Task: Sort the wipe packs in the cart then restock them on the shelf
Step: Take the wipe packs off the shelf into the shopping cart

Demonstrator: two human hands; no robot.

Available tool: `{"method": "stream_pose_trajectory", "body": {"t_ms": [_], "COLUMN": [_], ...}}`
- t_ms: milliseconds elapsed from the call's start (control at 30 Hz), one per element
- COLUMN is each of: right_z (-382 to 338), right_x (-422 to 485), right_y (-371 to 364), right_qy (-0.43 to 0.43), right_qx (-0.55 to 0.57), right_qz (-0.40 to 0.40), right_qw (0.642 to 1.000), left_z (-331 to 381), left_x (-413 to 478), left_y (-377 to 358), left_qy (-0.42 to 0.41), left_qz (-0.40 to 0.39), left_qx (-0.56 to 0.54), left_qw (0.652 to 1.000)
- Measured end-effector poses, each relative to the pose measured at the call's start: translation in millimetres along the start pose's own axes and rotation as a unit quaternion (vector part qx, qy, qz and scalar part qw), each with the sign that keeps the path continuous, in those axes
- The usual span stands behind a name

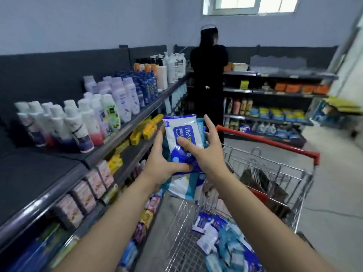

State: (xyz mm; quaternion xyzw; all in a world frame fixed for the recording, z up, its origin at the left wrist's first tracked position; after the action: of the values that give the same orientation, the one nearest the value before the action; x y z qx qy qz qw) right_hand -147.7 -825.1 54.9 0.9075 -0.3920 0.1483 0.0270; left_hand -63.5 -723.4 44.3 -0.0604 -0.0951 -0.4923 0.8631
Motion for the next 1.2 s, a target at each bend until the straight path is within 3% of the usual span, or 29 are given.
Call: {"method": "stream_pose_trajectory", "body": {"t_ms": [200, 300, 333, 400, 467, 567, 700, 867, 1033, 1200], "right_z": [79, 139, 163, 206, 227, 240, 237, 208, 154, 91], "right_x": [-7, -21, -30, -51, -70, -87, -82, -45, -5, 5], "right_y": [135, 181, 195, 224, 243, 258, 251, 195, 86, -73], "right_qy": [-0.089, -0.204, -0.267, -0.372, -0.407, -0.422, -0.390, -0.279, -0.152, -0.006], "right_qx": [-0.037, -0.182, -0.278, -0.408, -0.435, -0.469, -0.532, -0.582, -0.581, -0.549], "right_qz": [0.090, 0.072, 0.039, -0.017, -0.035, -0.063, -0.087, -0.105, -0.159, -0.227], "right_qw": [0.991, 0.959, 0.922, 0.834, 0.803, 0.773, 0.747, 0.756, 0.783, 0.804], "left_z": [-101, -166, -187, -219, -235, -246, -244, -204, -138, -53], "left_x": [49, 59, 59, 58, 57, 57, 58, 56, 36, -29], "left_y": [-111, -137, -141, -141, -138, -131, -120, -89, -10, 110], "left_qy": [0.105, 0.187, 0.208, 0.244, 0.233, 0.204, 0.155, 0.108, 0.092, 0.121], "left_qz": [-0.089, -0.150, -0.184, -0.225, -0.230, -0.228, -0.219, -0.161, -0.053, 0.070], "left_qx": [-0.014, 0.090, 0.186, 0.390, 0.501, 0.577, 0.649, 0.700, 0.741, 0.753], "left_qw": [0.990, 0.967, 0.943, 0.859, 0.801, 0.757, 0.712, 0.688, 0.663, 0.643]}}
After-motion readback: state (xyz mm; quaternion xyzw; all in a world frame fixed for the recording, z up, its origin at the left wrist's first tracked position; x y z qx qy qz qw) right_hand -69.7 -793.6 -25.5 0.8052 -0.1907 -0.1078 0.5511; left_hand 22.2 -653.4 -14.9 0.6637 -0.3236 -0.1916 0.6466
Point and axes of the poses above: each hand's wrist, its own x-axis towards the middle knuckle, its own y-axis out of the back of the hand, z = x × y, the point moved 4 cm from there along x, towards the middle knuckle, and after that the axes turned 5 degrees about -z, right-handed, at the moved point
